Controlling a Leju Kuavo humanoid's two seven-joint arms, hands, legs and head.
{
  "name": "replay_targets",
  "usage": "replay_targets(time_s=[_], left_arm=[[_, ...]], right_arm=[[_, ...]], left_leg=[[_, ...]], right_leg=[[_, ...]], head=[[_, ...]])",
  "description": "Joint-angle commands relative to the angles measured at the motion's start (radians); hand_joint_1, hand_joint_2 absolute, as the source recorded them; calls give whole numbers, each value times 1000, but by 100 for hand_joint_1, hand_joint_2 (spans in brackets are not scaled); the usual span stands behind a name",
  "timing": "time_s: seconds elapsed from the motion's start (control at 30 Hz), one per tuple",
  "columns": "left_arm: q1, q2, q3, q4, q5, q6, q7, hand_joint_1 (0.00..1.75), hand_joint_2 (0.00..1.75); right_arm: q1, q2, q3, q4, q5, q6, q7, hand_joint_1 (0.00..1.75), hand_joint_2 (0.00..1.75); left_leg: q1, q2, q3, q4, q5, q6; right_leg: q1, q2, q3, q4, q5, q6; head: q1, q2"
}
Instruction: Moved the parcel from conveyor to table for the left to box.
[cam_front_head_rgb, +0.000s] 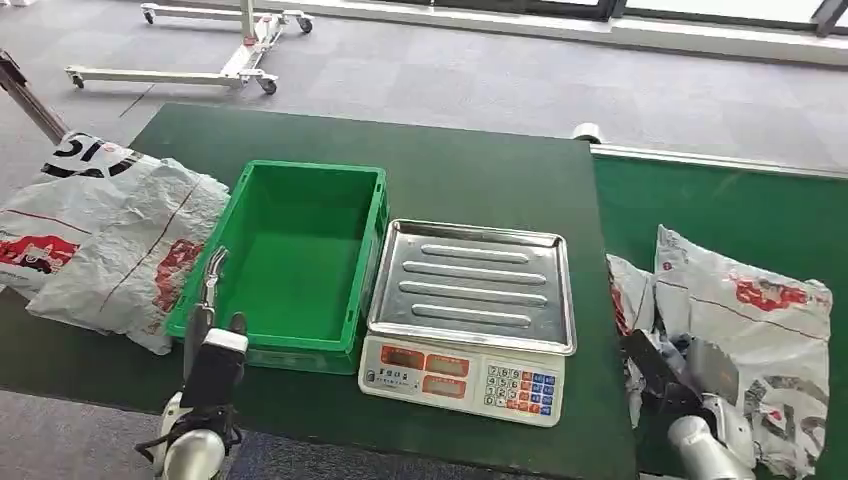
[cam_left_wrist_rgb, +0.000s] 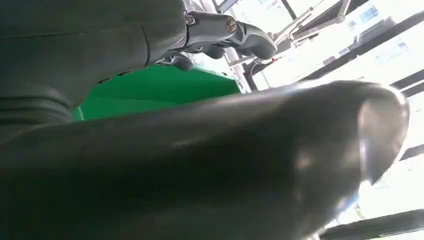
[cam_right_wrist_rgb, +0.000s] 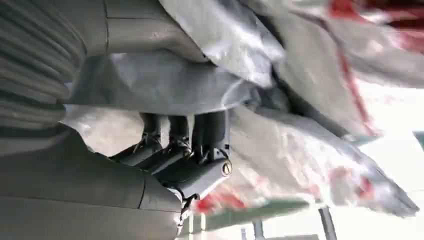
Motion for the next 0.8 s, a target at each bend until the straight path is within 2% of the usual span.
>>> replay_targets(time_s=[0.03,0.07,0.1,0.13,0.2,0.33,0.4,0.43,0.47,0.53,0.6,0.63,0.67,0.7,0.73,0.8], left_arm=[[-110,-23,24,164,52,-4,-63,0,0],[-125,-21,20,178,63,2,-68,0,0],[-135,-25,24,183,74,13,-72,0,0],[-134,-27,28,178,82,24,-76,0,0],[-132,-25,28,179,99,27,-87,0,0],[-141,-15,11,235,130,45,-132,0,0],[-142,-14,10,241,132,48,-135,0,0],[-142,-14,10,241,132,48,-135,0,0],[-144,-10,7,246,143,55,-142,0,0],[-150,-5,5,258,170,69,-156,0,0],[-150,-5,5,258,170,69,-156,0,0],[-159,-5,7,265,181,68,-160,0,0],[-164,-5,10,270,195,73,-164,0,0],[-165,-5,13,275,203,75,-165,0,0],[-166,-3,14,284,207,76,-167,0,0],[-175,0,12,318,213,77,-175,0,0]], right_arm=[[42,77,209,-507,-110,127,29,175,175],[43,69,231,-542,-130,150,37,175,175],[40,58,252,-570,-137,159,40,175,175],[34,46,278,-599,-143,160,34,175,175],[32,5,315,-734,-208,114,37,175,175],[17,-92,294,-964,-236,152,113,175,175],[4,-99,288,-968,-246,165,111,175,175],[4,-99,288,-968,-246,165,111,175,175],[-22,-100,283,-950,-234,102,99,175,175],[-135,-130,284,-939,-268,132,111,175,175],[-135,-130,284,-939,-268,132,111,175,175],[-214,-167,287,-932,-281,176,127,175,175],[-236,-194,289,-925,-309,209,127,175,175],[-240,-200,290,-914,-331,227,120,175,175],[-237,-194,297,-896,-350,243,107,175,175],[-233,-169,325,-835,-334,201,88,175,175]], left_leg=[[-2,1,-1,-2,1,-1],[-1,-1,-3,-1,2,-1],[-1,-2,-3,-2,2,-1],[-1,-1,-3,-1,2,-1],[-2,0,-5,0,1,-1],[-3,-1,-6,0,2,-1],[-4,-4,-7,0,2,-1],[-3,-2,-6,0,2,-1],[-3,-4,-6,0,2,-1],[-3,0,-6,0,1,-1],[-4,1,-7,1,1,-1],[-4,-1,-7,1,1,-1],[-4,-2,-7,-1,2,-1],[-6,-1,-9,1,2,0],[-5,-3,-9,1,3,0],[-4,-2,-6,-2,3,0]], right_leg=[[-2,13,-5,1,2,-2],[-2,9,-7,2,1,-2],[-2,12,-7,2,2,-3],[-2,7,-7,2,1,-2],[-2,8,-9,4,0,-2],[-3,7,-11,5,0,-2],[-4,4,-11,5,-1,-2],[-3,5,-10,4,0,-2],[-3,8,-10,3,0,-3],[-2,8,-10,4,0,-2],[-4,10,-13,6,0,-2],[-4,11,-12,5,0,-3],[-4,12,-12,4,1,-4],[-5,7,-14,6,0,-2],[-5,8,-13,5,0,-2],[-4,9,-11,3,2,-2]], head=[[0,0],[0,0],[0,0],[0,0],[0,0],[0,0],[0,0],[0,0],[0,0],[0,0],[0,0],[0,0],[0,0],[0,0],[0,0],[0,0]])
